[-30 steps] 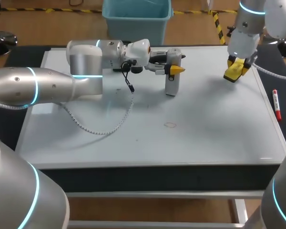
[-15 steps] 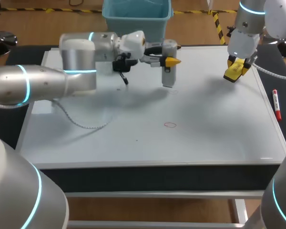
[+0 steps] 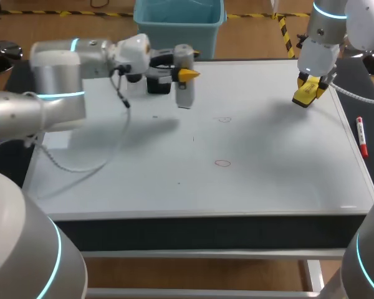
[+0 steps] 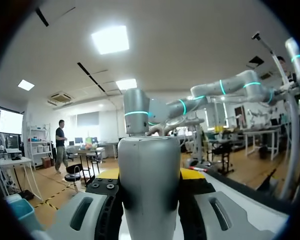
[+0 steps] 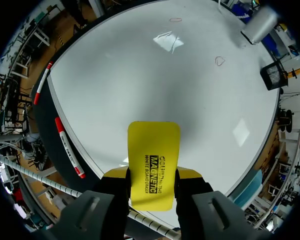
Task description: Pick up the inspection probe, press it on each red-marked spot on the whiteboard one by one, put down the probe, pick up the eraser, and wipe off all the red marks.
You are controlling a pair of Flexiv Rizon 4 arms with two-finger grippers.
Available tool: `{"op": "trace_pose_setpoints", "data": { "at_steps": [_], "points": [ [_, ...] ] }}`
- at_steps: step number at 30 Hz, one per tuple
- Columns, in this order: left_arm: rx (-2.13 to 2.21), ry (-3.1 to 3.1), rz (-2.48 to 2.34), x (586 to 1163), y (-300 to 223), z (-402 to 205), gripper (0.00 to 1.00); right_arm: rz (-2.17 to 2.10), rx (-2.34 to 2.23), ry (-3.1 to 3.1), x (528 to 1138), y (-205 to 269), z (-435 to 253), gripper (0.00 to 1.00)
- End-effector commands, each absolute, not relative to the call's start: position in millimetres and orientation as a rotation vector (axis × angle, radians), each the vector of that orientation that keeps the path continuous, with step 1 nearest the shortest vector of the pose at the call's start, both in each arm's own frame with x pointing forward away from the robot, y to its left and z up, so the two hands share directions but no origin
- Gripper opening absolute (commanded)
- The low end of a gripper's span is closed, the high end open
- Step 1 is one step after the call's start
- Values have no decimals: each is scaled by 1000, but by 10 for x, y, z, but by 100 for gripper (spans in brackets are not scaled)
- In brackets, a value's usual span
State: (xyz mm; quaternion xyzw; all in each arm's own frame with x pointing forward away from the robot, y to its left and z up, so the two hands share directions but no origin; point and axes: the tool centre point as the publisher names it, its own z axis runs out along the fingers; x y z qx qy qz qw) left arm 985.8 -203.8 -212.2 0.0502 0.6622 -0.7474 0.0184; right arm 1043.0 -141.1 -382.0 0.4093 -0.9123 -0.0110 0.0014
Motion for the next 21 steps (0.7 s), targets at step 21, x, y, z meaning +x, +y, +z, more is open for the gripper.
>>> {"op": "trace_pose_setpoints", "data": {
  "at_steps": [21],
  "points": [
    [-83, 1995, -2197, 9656, -351, -2252, 0, -33, 1286, -2860, 10440, -1417, -3813, 0]
  ]
}}
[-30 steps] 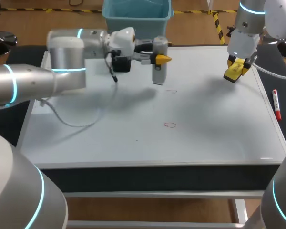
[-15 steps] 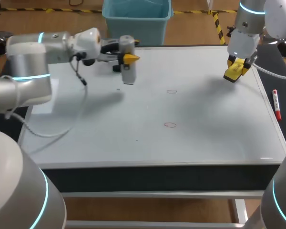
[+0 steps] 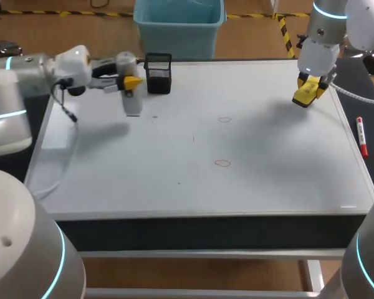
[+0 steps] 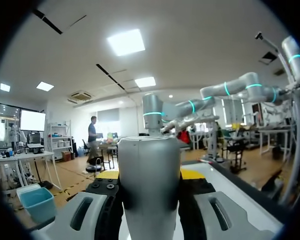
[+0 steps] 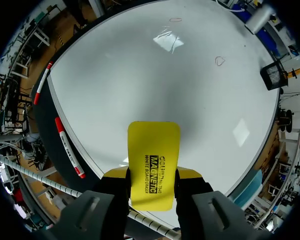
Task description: Pick up the inspection probe, press it on each red-marked spot on the whiteboard one by one, put down the probe, pick up the eraser, and wipe off all the red marks.
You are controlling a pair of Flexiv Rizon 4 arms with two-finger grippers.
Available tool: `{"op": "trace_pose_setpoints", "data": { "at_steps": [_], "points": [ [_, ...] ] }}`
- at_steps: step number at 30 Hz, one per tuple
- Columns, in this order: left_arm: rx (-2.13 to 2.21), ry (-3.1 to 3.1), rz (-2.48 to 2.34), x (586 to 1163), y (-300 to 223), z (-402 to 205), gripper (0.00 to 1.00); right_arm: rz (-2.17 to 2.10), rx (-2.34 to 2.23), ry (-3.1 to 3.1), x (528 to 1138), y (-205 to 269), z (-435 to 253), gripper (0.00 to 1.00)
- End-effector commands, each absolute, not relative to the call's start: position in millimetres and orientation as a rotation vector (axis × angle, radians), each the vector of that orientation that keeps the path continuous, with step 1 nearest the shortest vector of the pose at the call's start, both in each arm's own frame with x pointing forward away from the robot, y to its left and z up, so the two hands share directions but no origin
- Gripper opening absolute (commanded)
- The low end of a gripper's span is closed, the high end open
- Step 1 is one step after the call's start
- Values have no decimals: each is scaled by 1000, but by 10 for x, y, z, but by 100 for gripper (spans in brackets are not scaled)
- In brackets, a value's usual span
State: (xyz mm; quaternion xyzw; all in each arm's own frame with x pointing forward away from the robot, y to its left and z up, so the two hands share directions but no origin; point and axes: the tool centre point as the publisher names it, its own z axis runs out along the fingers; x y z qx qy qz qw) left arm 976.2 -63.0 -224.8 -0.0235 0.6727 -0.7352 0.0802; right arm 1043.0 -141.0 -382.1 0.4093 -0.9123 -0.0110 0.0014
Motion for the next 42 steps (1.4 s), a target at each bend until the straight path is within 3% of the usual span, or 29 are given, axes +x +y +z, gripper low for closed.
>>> {"op": "trace_pose_setpoints", "data": {
  "at_steps": [1, 9, 30, 42],
  "points": [
    [-84, 1994, -2197, 9657, -286, -2261, 0, -33, 1286, -2860, 10440, -1417, -3813, 0],
    [-91, 1993, -2206, 9654, -180, -2271, 0, -33, 1286, -2860, 10440, -1417, -3813, 0],
    [-91, 1993, -2206, 9654, -180, -2271, 0, -77, 1931, -2487, 9836, 604, -3894, 0],
    [-91, 1993, -2206, 9654, -180, -2271, 0, -91, 2031, -2370, 9814, 1206, -4002, 0]
  ]
}}
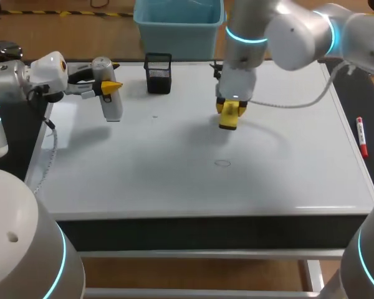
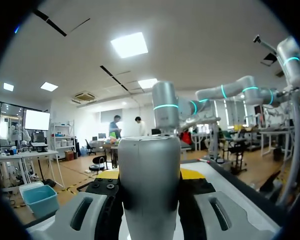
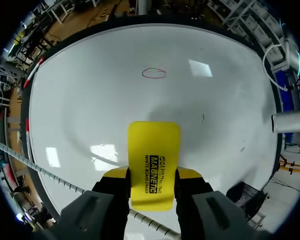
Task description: Pick up the inspection probe, press it on each red-marked spot on the whiteboard one by one, put down the probe, pick up the eraser, and wipe off all the red marks.
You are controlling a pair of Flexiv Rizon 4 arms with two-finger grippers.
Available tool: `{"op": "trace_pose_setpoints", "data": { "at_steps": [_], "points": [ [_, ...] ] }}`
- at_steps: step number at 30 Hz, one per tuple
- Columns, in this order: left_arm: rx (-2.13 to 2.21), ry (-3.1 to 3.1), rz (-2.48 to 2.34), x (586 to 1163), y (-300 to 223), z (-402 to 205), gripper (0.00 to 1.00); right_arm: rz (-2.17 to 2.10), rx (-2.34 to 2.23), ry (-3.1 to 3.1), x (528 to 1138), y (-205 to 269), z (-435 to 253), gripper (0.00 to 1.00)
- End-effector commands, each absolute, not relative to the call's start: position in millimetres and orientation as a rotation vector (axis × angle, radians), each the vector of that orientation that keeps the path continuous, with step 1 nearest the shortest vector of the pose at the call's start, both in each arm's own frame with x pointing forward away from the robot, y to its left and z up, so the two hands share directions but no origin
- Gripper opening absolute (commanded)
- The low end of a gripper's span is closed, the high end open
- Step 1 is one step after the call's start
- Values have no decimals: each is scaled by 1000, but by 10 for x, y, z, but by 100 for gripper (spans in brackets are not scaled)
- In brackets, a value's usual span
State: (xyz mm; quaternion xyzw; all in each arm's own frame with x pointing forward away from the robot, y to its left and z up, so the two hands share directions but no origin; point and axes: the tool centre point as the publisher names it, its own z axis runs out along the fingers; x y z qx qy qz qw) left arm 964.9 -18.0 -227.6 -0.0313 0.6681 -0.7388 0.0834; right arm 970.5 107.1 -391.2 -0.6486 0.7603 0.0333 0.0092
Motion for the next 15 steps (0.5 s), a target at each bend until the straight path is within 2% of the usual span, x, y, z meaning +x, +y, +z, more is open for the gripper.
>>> {"op": "trace_pose_setpoints", "data": {
  "at_steps": [1, 15],
  "points": [
    [-91, 1993, -2206, 9654, -180, -2271, 0, 102, -2073, 2386, 9823, 1233, -4023, 0],
    [-91, 1993, -2206, 9654, -180, -2271, 0, 112, -2136, 2350, 9913, 1297, -4194, 0]
  ]
}}
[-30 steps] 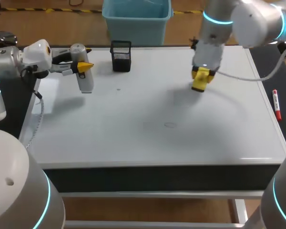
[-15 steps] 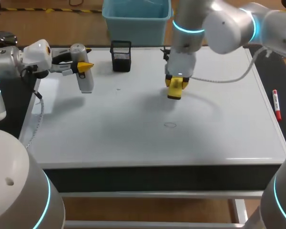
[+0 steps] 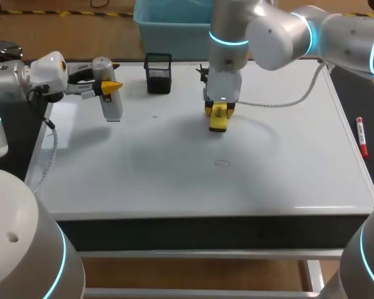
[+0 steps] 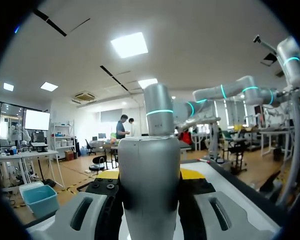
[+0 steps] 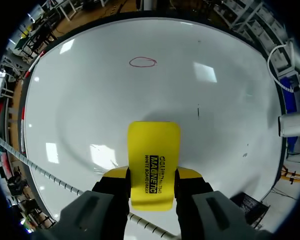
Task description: Pick up the inspection probe, press it on each red-marked spot on the whiteboard one by one, put down the probe, pick up the eraser, and wipe off all the red marks.
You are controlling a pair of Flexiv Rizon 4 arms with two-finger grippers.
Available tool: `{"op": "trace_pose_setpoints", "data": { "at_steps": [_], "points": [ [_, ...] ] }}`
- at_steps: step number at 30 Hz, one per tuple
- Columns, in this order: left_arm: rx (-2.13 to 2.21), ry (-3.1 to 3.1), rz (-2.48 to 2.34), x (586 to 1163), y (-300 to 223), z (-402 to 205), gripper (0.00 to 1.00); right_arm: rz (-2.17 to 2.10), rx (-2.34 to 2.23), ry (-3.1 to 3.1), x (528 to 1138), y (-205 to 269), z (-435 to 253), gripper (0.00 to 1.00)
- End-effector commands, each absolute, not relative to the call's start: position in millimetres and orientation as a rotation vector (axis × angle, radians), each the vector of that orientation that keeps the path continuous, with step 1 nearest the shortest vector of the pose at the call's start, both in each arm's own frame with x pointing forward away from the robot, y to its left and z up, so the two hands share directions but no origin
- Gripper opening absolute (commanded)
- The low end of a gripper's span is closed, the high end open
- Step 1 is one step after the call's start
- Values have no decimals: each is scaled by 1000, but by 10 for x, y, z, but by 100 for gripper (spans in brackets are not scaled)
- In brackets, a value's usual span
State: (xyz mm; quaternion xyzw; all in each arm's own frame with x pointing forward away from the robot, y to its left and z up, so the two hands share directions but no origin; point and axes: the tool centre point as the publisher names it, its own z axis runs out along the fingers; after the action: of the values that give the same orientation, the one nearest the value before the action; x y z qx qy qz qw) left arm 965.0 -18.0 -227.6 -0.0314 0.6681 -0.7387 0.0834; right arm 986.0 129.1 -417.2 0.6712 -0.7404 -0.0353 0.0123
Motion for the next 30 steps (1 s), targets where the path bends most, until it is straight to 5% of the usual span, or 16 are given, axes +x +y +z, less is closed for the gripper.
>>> {"op": "trace_pose_setpoints", "data": {
  "at_steps": [1, 30],
  "points": [
    [-91, 1993, -2206, 9654, -180, -2271, 0, -109, 2086, -2297, 9915, 1294, -4197, 0],
    [-91, 1993, -2206, 9654, -180, -2271, 0, -80, 1916, -2435, 9851, 738, -4298, 0]
  ]
}}
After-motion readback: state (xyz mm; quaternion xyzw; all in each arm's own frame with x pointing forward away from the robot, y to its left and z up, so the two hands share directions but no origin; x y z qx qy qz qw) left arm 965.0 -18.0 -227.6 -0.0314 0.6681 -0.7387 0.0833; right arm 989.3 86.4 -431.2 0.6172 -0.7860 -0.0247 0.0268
